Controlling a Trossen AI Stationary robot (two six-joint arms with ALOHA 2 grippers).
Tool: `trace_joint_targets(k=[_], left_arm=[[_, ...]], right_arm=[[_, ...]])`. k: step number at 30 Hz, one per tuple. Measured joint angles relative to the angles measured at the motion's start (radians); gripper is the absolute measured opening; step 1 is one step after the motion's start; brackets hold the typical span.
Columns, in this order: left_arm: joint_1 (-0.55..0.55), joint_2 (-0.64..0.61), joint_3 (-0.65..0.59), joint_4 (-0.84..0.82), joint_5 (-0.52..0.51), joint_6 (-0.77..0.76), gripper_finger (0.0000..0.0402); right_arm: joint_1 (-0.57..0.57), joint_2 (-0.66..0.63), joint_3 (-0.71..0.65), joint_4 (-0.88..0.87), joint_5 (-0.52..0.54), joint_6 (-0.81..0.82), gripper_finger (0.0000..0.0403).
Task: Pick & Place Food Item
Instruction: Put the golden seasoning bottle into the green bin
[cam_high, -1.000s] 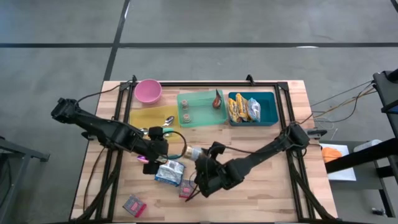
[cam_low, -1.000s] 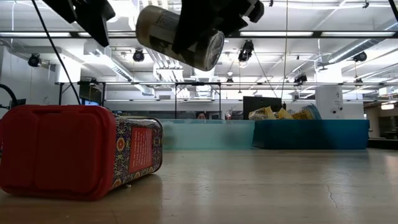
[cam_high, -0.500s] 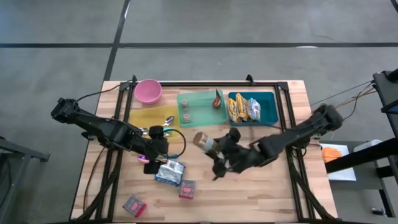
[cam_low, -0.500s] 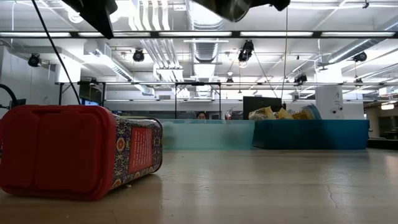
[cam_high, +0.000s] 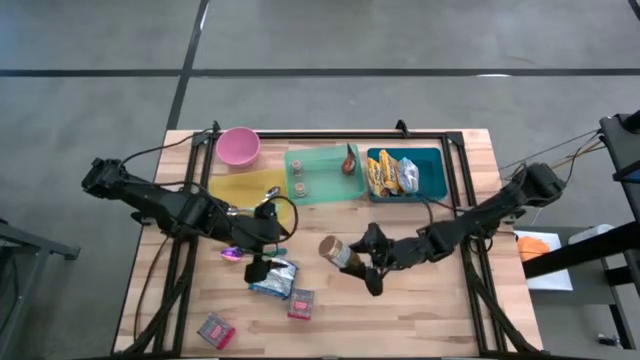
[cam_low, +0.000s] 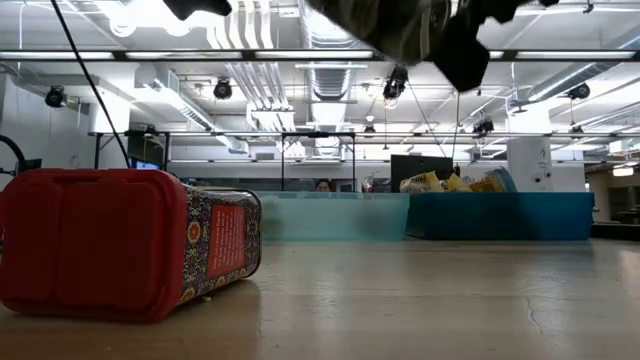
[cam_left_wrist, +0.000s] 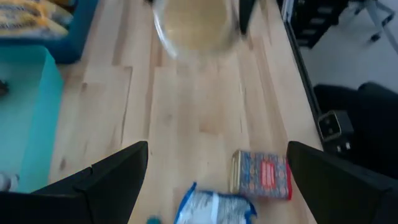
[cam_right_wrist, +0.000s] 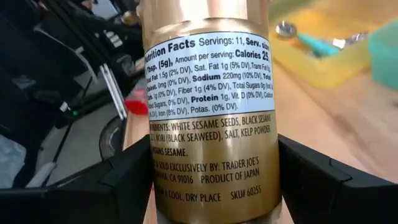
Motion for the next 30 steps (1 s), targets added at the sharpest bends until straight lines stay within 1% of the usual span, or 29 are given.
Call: trace_joint_targets(k=[3,6,9,14,20,26,30], left_arm=[[0.022,0.004,0.0,0.025,0.006,0.001,0.0391],[0.044,0.022,-0.001,0.024,0.032,-0.003,0.0391],[0.05,0.058,-0.001,0.032,0.057,0.006,0.0391],[0.053,0.099,0.006,0.038,0.106,0.07,0.0391],[0.051,0.094,0.01,0.084,0.148,0.074,0.0391],[0.051,0.094,0.009,0.104,0.196,0.073,0.0391],[0.051,0.094,0.004,0.127,0.219,0.071,0.0391]], right_arm=[[-0.003,0.058,0.01,0.046,-0.046,0.001,0.0273],[-0.009,0.114,0.056,0.104,-0.095,-0.004,0.0273],[-0.02,0.172,0.113,0.102,-0.126,-0.03,0.0273],[-0.043,0.243,0.194,0.086,-0.145,-0.058,0.0273],[-0.07,0.28,0.224,0.095,-0.191,-0.06,0.0273],[-0.074,0.28,0.232,0.115,-0.199,-0.084,0.0273],[-0.076,0.279,0.23,0.133,-0.226,-0.087,0.0273]])
